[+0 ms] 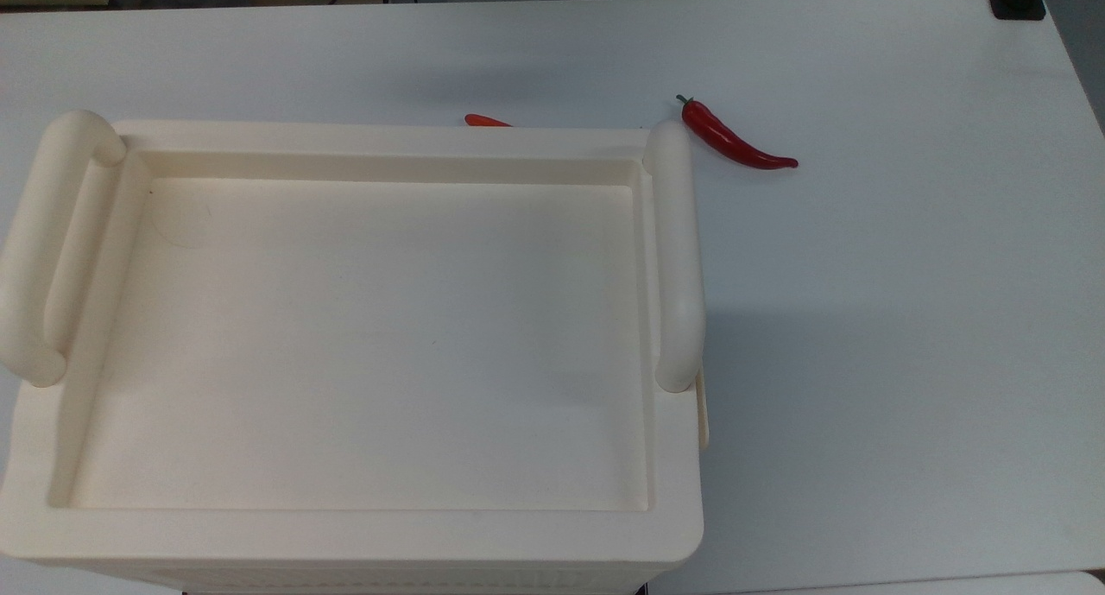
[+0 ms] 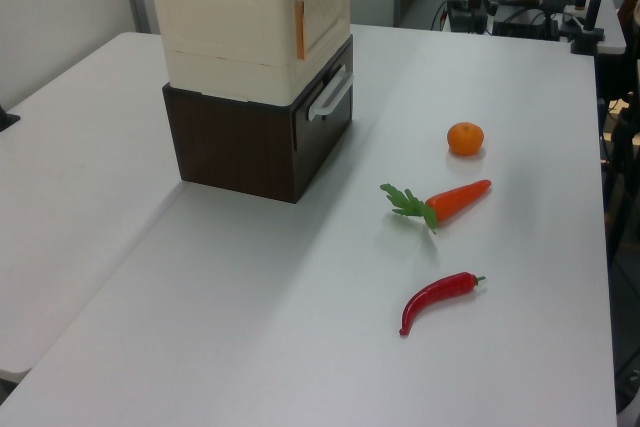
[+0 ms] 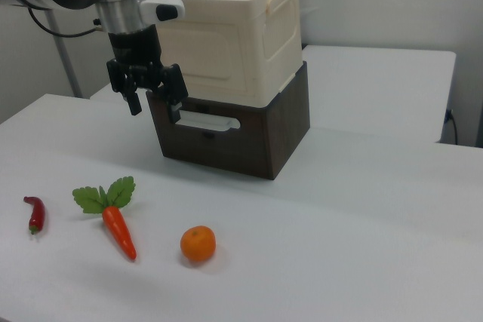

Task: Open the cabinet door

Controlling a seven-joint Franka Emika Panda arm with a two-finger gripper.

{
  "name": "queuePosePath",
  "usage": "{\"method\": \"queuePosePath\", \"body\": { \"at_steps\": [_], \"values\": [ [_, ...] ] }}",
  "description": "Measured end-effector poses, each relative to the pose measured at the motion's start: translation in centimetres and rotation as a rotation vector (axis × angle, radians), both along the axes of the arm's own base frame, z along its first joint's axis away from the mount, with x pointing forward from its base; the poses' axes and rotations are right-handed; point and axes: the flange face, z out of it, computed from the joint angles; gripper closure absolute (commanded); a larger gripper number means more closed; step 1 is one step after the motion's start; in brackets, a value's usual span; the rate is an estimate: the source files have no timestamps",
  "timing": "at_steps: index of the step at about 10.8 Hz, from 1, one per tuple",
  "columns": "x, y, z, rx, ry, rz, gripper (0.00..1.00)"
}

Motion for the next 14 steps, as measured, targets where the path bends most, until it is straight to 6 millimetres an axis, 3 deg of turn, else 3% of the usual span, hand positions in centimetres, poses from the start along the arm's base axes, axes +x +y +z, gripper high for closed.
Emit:
{"method": "queuePosePath", "body": {
  "at_steps": [4, 7, 8, 12, 14],
  "values": [
    [0.3, 0.1, -0.6, -0.001, 0.010, 0.001, 0.00],
    [1.7, 0.6, -0.4, -0.007, -0.049, 0.010, 0.00],
    [2.7, 1.9, -0.3, -0.011, -0.073, 0.012, 0.00],
    [7.9, 10.6, -1.5, -0.012, -0.220, -0.028, 0.00],
    [9.4, 14.6, -1.7, 0.010, -0.323, -0.039, 0.00]
  ]
}}
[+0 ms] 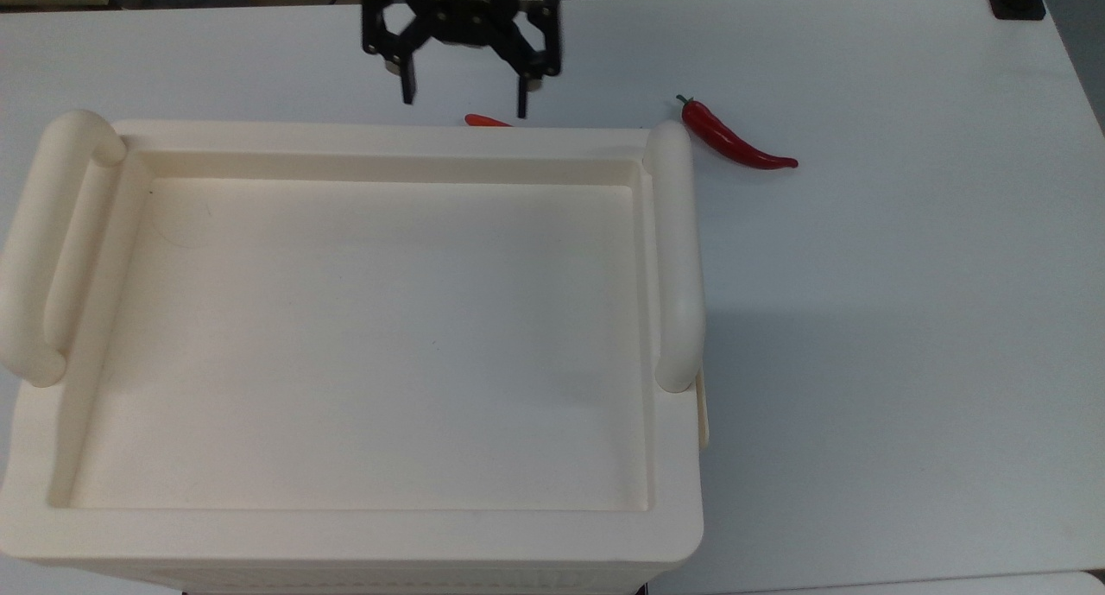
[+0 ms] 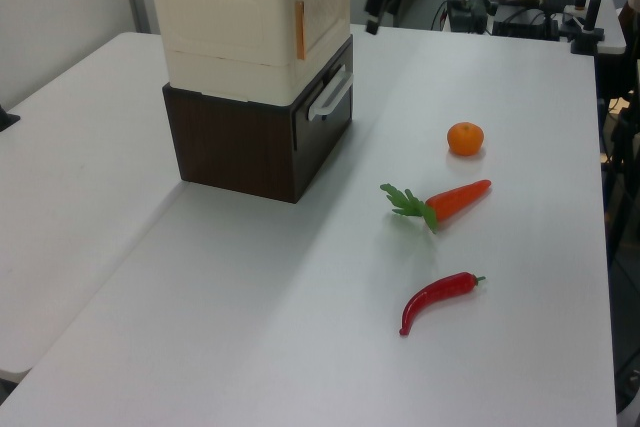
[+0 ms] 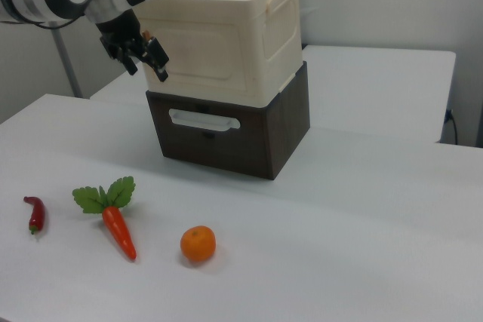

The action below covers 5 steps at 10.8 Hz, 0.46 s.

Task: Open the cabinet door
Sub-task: 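Move the gripper down to the orange handle edge of the cabinet door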

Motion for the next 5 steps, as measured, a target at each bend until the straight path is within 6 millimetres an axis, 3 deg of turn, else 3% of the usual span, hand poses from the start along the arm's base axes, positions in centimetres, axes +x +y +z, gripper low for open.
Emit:
{"method": "queuePosePath", "body": {
  "at_steps": [2, 5],
  "values": [
    [1.1, 2.5, 0.3, 0.016, -0.105, 0.022, 0.00],
    [2.4, 3.4, 0.3, 0.029, -0.211, 0.038, 0.00]
  ]
}}
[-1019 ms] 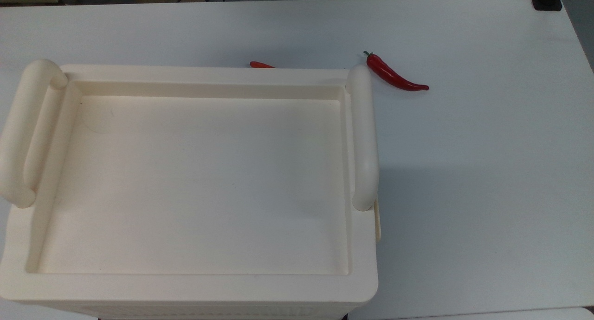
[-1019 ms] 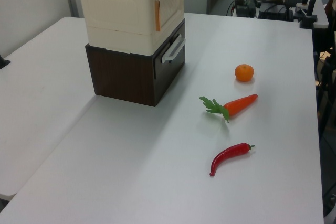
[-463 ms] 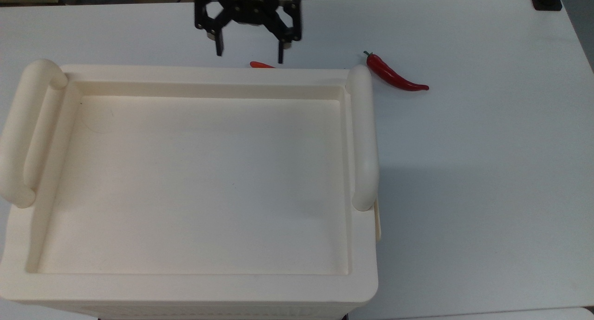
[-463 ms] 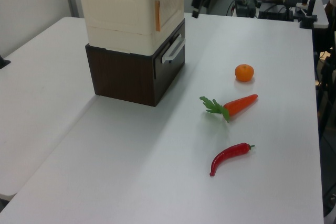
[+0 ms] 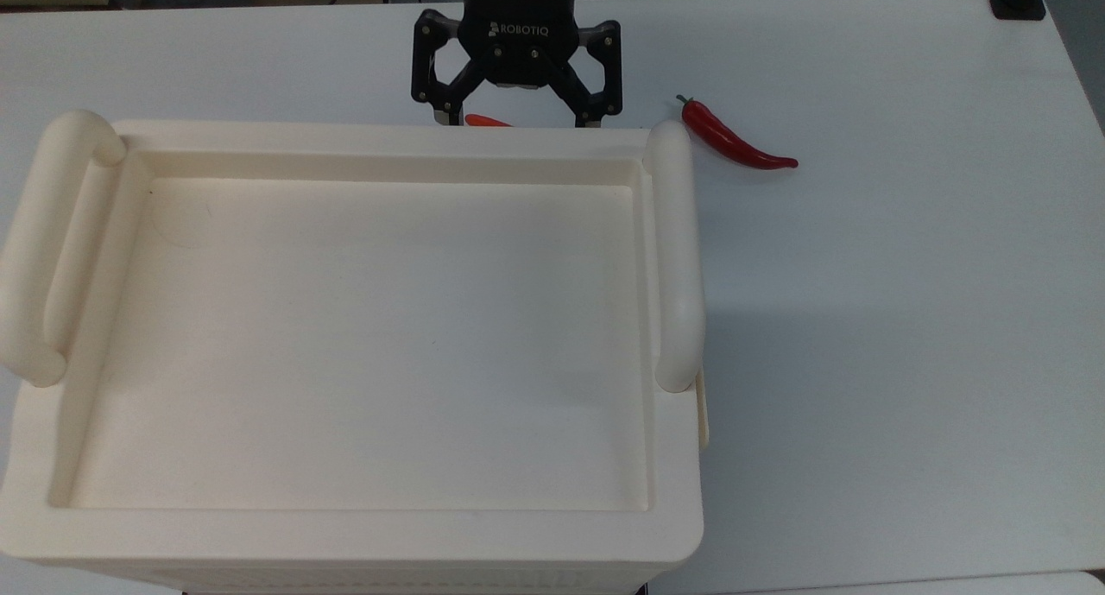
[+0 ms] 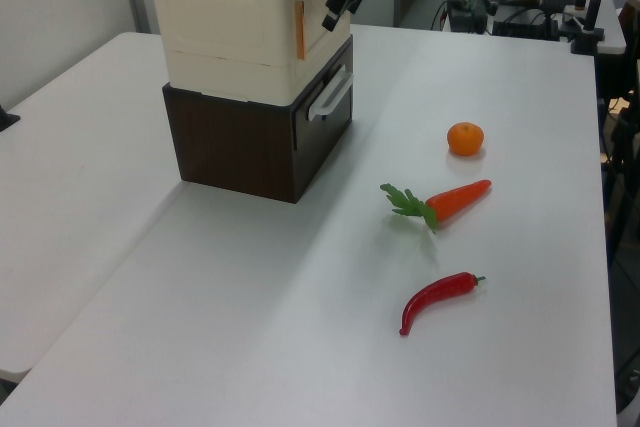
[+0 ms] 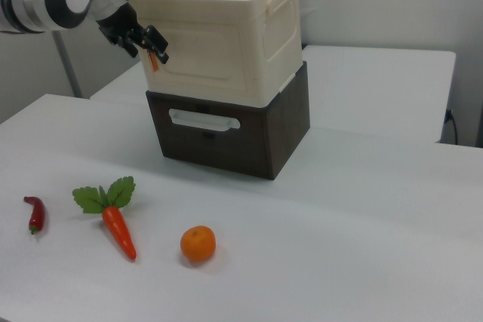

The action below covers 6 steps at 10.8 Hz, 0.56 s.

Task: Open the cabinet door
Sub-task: 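Move the gripper down to the orange handle edge of the cabinet door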

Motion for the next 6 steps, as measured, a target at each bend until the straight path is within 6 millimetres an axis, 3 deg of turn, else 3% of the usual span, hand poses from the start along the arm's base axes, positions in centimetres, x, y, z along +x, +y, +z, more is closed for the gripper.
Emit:
{"method": "queuePosePath", "body": {
  "at_steps": [3, 6],
  "values": [
    [1.1, 0.4, -0.6, -0.003, -0.061, 0.010, 0.03],
    [1.4, 3.5, -1.7, -0.034, -0.092, 0.042, 0.28]
  ]
}}
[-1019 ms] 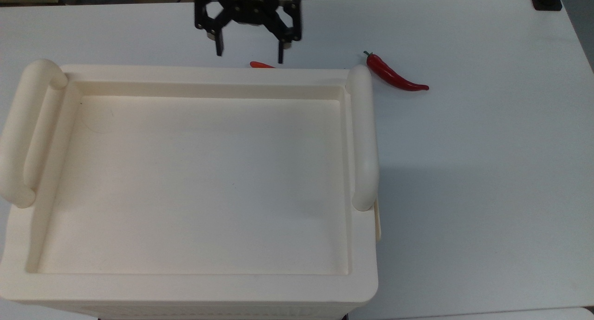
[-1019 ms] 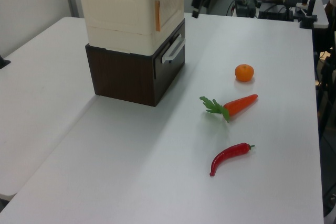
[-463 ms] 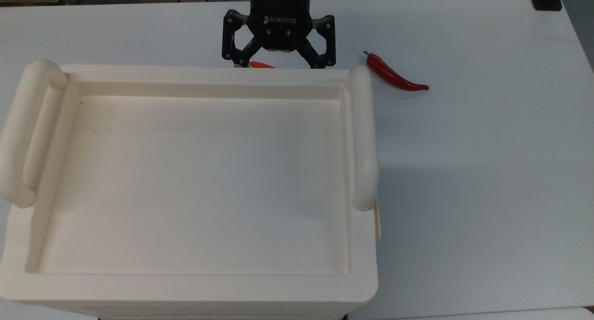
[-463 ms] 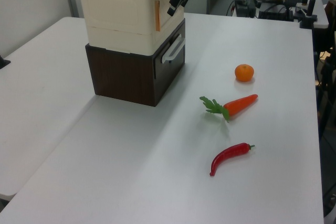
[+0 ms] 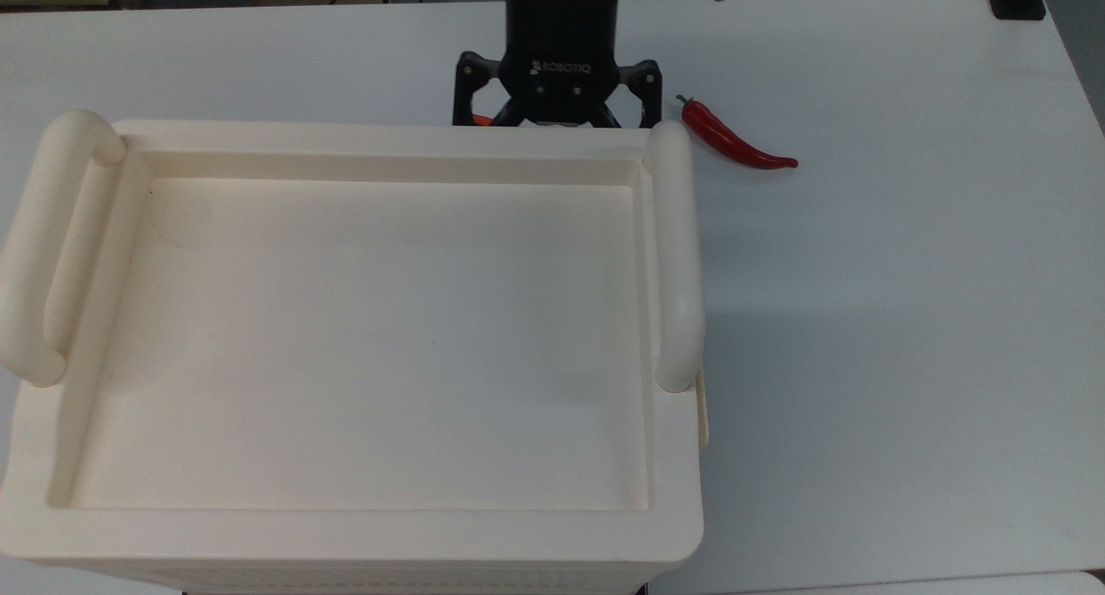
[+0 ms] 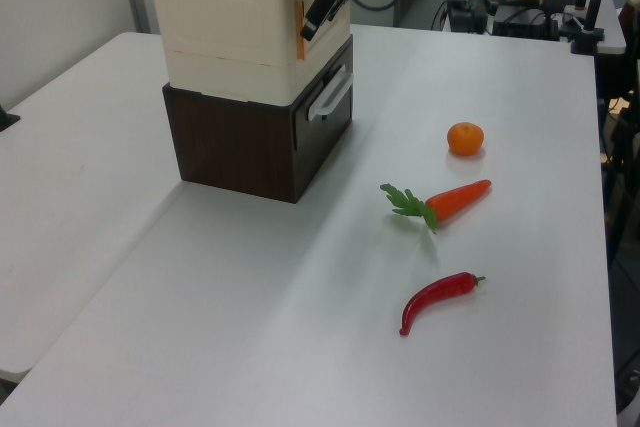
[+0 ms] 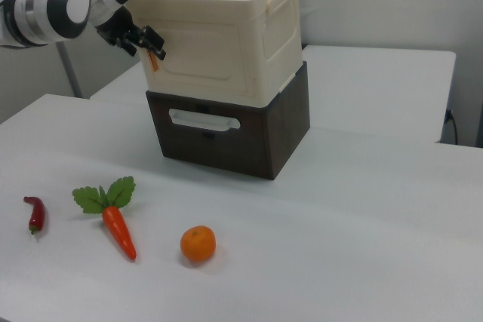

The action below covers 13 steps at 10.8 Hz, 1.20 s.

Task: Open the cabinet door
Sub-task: 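Move the gripper down to the orange handle edge of the cabinet door, then hook the door edge and pull it outward from the cabinet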

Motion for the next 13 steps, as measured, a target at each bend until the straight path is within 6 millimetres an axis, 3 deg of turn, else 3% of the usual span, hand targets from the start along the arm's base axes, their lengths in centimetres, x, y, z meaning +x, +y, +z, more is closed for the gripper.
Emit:
{"method": "queuePosePath", "body": {
  "at_steps": [5, 10, 13],
  "values": [
    [0.31, 0.73, -0.34, -0.014, -0.011, -0.005, 0.67],
    [0.29, 0.88, -0.32, -0.012, -0.012, -0.004, 0.84],
    [0.17, 1.23, -0.34, -0.010, -0.009, -0.003, 0.85]
  ]
}}
